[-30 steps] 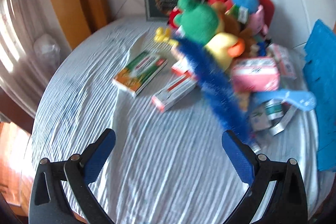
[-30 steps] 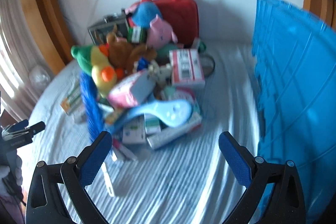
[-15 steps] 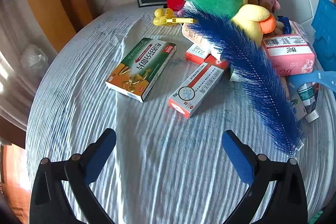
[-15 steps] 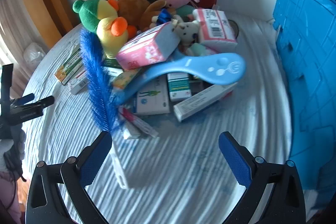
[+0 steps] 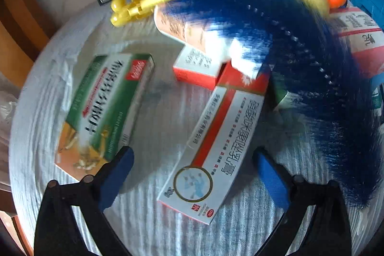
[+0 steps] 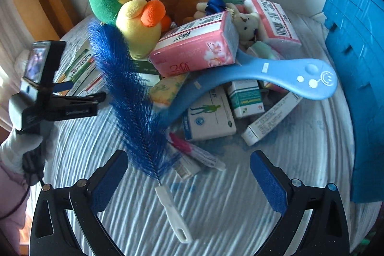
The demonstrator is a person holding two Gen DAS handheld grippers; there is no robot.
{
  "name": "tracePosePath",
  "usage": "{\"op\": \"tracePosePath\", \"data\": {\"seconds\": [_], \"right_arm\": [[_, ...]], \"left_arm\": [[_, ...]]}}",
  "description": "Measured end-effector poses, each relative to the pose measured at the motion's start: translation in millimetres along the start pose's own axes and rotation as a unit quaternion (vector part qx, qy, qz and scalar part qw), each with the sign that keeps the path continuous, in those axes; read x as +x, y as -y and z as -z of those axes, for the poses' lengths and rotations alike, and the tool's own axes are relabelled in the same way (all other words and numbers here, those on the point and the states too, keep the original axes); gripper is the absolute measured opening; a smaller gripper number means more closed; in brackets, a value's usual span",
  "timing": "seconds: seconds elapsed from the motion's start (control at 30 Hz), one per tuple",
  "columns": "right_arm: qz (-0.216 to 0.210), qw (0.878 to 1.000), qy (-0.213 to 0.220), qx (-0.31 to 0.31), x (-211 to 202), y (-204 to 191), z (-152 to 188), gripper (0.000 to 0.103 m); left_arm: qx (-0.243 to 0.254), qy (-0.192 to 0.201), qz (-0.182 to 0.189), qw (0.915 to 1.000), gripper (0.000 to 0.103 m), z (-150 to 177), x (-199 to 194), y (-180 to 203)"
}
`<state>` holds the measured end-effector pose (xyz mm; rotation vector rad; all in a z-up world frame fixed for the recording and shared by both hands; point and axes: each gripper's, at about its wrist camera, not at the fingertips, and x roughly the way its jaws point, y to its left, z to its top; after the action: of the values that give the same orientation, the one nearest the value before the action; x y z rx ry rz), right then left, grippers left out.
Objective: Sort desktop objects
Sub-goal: 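Grasp the white-red medicine box with the left tool while the right grasps the blue duster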
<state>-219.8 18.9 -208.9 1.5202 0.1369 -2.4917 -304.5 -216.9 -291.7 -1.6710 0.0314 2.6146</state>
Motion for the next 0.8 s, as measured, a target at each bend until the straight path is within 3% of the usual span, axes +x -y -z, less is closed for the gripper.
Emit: {"op": "tracePosePath", "data": {"seconds": [0.07, 0.17, 0.2, 0.23, 0.3, 0.5, 0.63, 0.7, 0.77, 0.8], "right_arm": [[-0.002, 1.000, -0.007, -0.002, 4.9, -3.2, -2.3, 0.103], [-0.011, 1.000, -0.020, -0.012, 13.7, -13.2, -5.0, 0.103], [-0.012, 1.000, -0.020, -0.021, 15.9, -19.4, -5.8, 0.097], [-0.011, 0.999, -0.020, -0.029, 17.4, -24.6, -6.1, 0.091], [-0.013, 0.999, -0.025, -0.044, 21.4, -35.4, -6.3, 0.069], [-0.022, 0.995, -0.047, -0.086, 39.5, -60.8, 1.3, 0.068], [0.008, 0.992, -0.041, -0.117, 54.4, -75.5, 6.8, 0.065], [0.034, 0.988, -0.022, -0.148, 58.6, -84.6, 6.4, 0.049], [0.045, 0.985, -0.014, -0.166, 60.4, -91.8, 5.0, 0.041], [0.041, 0.985, -0.012, -0.166, 60.8, -92.9, 3.9, 0.027]], "left_arm": [[-0.006, 0.005, 0.008, 0.9999, 0.095, 2.5, -0.3, -2.3], [-0.001, 0.023, 0.010, 0.9997, 0.071, 15.3, -10.8, -1.5], [-0.007, 0.028, 0.011, 0.9995, 0.058, 22.3, -16.5, -3.2], [-0.010, 0.027, 0.013, 0.9995, 0.056, 27.6, -19.3, -4.3], [-0.012, 0.029, 0.010, 0.9995, 0.054, 40.6, -25.6, -4.4], [-0.047, 0.007, 0.002, 0.9989, 0.049, 96.4, -55.0, -8.6], [-0.050, -0.001, -0.006, 0.9987, 0.049, 121.5, -67.1, -6.0], [-0.055, -0.002, -0.008, 0.9985, 0.049, 124.2, -69.5, -5.3], [-0.058, -0.002, -0.010, 0.9983, 0.049, 118.9, -65.4, -11.0], [-0.062, -0.001, -0.011, 0.9980, 0.049, 114.6, -63.1, -10.9]]}}
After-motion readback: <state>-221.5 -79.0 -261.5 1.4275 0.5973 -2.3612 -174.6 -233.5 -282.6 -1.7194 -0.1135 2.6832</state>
